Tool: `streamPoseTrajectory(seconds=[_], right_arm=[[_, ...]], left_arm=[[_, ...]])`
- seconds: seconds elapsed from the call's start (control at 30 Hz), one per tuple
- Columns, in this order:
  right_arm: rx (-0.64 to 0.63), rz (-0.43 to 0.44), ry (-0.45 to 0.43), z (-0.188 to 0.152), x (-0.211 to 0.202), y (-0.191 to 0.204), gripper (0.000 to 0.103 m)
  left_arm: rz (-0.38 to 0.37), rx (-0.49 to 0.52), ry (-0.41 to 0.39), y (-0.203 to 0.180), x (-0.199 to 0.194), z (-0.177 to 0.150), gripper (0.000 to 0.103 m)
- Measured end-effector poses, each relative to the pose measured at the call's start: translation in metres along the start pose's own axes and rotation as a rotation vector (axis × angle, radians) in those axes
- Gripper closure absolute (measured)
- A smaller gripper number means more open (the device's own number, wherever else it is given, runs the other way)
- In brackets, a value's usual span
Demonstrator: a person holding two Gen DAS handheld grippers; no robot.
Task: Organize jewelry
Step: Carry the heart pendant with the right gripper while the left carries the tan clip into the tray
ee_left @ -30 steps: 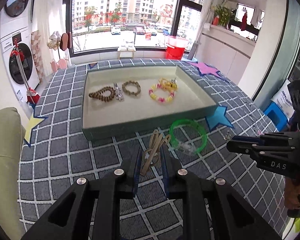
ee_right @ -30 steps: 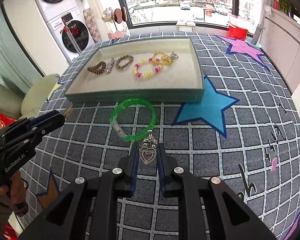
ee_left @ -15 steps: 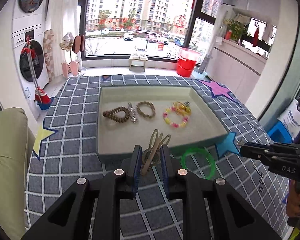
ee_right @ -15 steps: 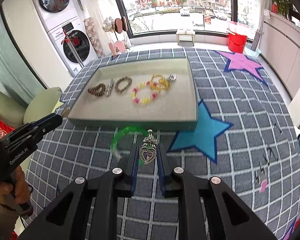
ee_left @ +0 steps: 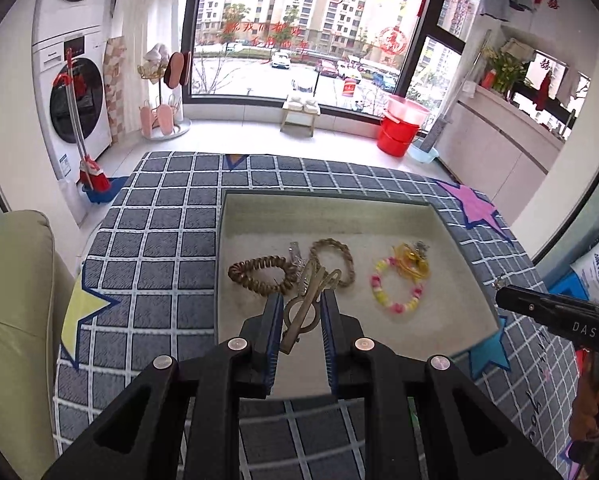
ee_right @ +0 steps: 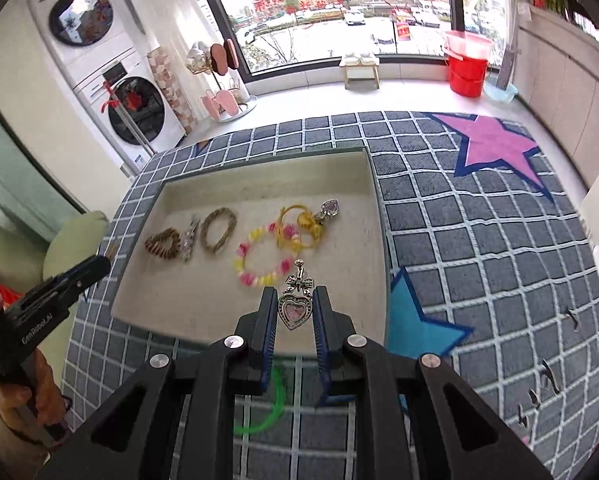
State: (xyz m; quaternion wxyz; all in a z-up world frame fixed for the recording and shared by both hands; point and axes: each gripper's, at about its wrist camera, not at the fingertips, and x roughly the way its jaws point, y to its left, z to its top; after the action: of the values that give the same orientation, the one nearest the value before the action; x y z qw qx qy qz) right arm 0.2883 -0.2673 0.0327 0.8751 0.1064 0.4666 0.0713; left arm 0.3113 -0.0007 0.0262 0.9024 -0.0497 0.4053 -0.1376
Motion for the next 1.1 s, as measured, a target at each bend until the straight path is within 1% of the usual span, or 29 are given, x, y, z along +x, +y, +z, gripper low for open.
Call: streamPoseTrajectory(seconds=[0.17, 0.37, 0.47, 0.53, 0.77, 0.9, 1.03, 1.07, 1.1], right_arm=[[0.005, -0.005, 0.013, 0.012, 0.025, -0.002, 0.084], [0.015, -0.017, 0.034, 0.02, 0.053, -0.007, 0.084], [0.026, -0.026, 0.044, 0.024, 0.066, -0.01, 0.084], [0.033, -0.032, 0.045, 0.026, 0.072, -0.012, 0.084], [0.046, -0.046, 0.061, 0.021, 0.086, -0.019, 0.083], [0.0, -0.095, 0.058, 0.016, 0.089, -0.013, 0.083], [-0.001, -0.104, 0.053, 0.014, 0.088, -0.013, 0.082], [-0.002, -0.104, 0.054, 0.015, 0.088, -0.013, 0.08], [-0.003, -0.099, 0.057, 0.015, 0.088, -0.012, 0.074]], left_arm=[[0.031, 0.047, 0.048, -0.004, 0.028, 0.006, 0.07], [0.049, 0.045, 0.084, -0.003, 0.054, 0.009, 0.07], [0.081, 0.063, 0.107, -0.005, 0.068, 0.007, 0.07], [0.09, 0.069, 0.119, -0.006, 0.074, 0.005, 0.07], [0.12, 0.089, 0.128, -0.01, 0.084, -0.003, 0.07], [0.134, 0.112, 0.147, -0.016, 0.09, -0.007, 0.07], [0.135, 0.11, 0.149, -0.019, 0.09, -0.009, 0.07], [0.137, 0.111, 0.149, -0.02, 0.09, -0.01, 0.07], [0.138, 0.111, 0.15, -0.02, 0.09, -0.01, 0.07]])
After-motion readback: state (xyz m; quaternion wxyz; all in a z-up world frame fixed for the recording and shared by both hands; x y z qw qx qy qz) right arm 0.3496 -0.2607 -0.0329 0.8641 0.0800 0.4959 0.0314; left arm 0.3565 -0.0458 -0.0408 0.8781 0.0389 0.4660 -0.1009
